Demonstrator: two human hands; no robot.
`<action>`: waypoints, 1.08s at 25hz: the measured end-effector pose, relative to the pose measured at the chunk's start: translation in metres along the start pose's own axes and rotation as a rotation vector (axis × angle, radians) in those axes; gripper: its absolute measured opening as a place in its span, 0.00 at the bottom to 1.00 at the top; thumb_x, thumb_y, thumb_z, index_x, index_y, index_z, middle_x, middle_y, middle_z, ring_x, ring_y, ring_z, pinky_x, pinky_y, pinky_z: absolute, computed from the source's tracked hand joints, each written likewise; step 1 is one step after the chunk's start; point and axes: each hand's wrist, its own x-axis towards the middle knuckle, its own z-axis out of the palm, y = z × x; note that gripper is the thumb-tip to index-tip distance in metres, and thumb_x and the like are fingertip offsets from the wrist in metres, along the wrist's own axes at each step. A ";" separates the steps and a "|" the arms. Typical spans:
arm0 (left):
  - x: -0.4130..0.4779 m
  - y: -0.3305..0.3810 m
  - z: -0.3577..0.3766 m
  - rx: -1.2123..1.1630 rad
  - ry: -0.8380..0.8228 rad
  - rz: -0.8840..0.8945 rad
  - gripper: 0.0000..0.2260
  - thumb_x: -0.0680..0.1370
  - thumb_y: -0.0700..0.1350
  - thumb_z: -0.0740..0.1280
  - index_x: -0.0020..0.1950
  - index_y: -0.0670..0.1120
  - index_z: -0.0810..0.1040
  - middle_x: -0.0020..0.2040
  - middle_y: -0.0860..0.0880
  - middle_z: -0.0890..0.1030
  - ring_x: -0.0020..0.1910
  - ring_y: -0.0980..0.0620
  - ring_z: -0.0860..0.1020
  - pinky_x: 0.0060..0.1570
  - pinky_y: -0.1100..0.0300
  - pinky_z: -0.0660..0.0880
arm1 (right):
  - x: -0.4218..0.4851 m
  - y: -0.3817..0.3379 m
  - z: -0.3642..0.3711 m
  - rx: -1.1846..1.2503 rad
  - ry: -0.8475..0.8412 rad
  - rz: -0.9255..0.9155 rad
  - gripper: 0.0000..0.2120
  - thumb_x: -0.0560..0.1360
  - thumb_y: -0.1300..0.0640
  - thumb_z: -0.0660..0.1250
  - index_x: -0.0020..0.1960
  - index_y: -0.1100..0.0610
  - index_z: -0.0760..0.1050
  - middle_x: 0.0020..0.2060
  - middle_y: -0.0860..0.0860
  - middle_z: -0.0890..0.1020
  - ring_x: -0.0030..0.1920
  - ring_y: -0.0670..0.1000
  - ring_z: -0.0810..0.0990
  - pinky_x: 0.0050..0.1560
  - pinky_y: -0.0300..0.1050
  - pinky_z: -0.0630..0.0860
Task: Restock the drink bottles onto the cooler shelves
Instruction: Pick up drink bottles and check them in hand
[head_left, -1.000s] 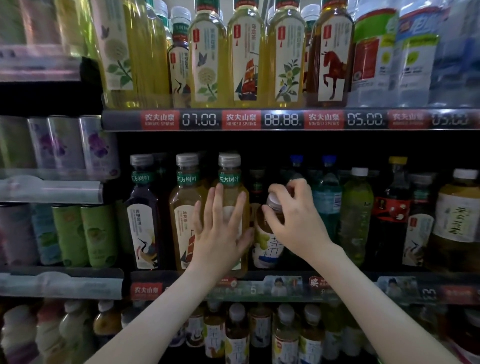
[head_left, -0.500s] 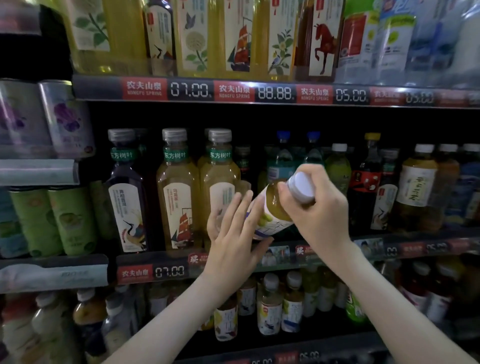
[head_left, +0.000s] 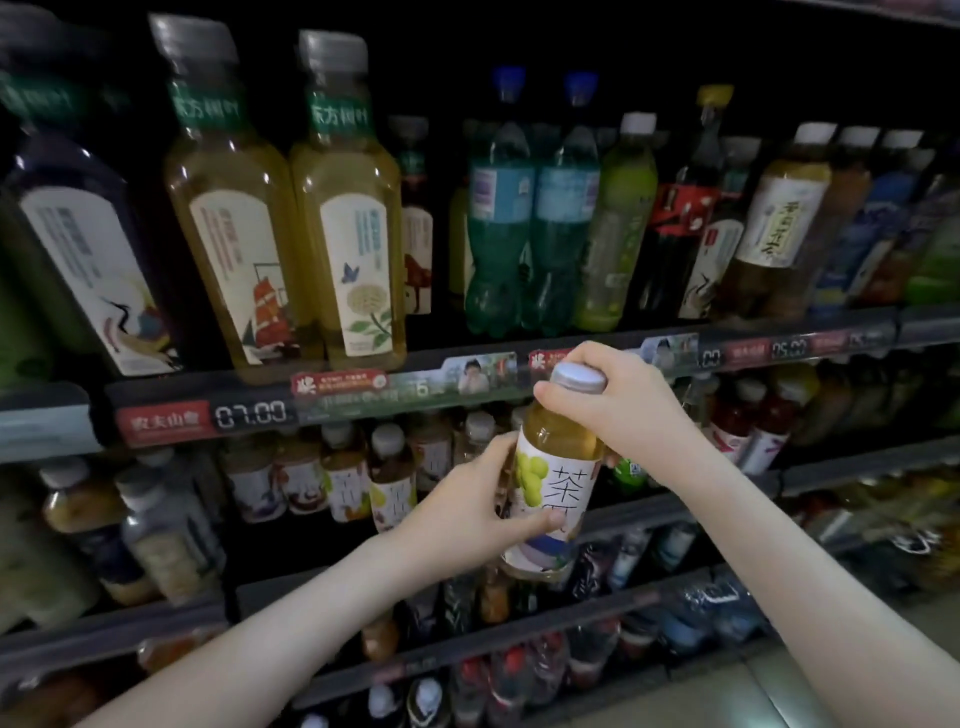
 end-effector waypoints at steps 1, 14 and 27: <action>0.002 -0.007 0.005 0.031 -0.023 -0.035 0.31 0.72 0.61 0.69 0.71 0.58 0.61 0.61 0.61 0.76 0.56 0.64 0.75 0.56 0.62 0.75 | 0.000 0.010 0.001 -0.022 -0.044 0.010 0.10 0.72 0.45 0.70 0.44 0.50 0.74 0.40 0.49 0.80 0.28 0.45 0.77 0.22 0.39 0.70; -0.108 -0.249 0.248 0.296 -0.051 -0.740 0.18 0.81 0.49 0.57 0.70 0.45 0.64 0.64 0.45 0.71 0.62 0.42 0.72 0.53 0.54 0.70 | -0.075 0.342 0.225 -0.417 -0.843 0.262 0.19 0.71 0.47 0.70 0.52 0.56 0.65 0.43 0.56 0.80 0.44 0.59 0.80 0.34 0.46 0.69; -0.267 -0.582 0.536 0.544 -0.148 -0.693 0.17 0.72 0.47 0.56 0.50 0.42 0.80 0.46 0.44 0.81 0.39 0.44 0.81 0.37 0.57 0.78 | -0.278 0.707 0.577 -0.419 -0.975 0.458 0.19 0.75 0.52 0.64 0.60 0.58 0.62 0.52 0.60 0.77 0.52 0.62 0.78 0.43 0.47 0.70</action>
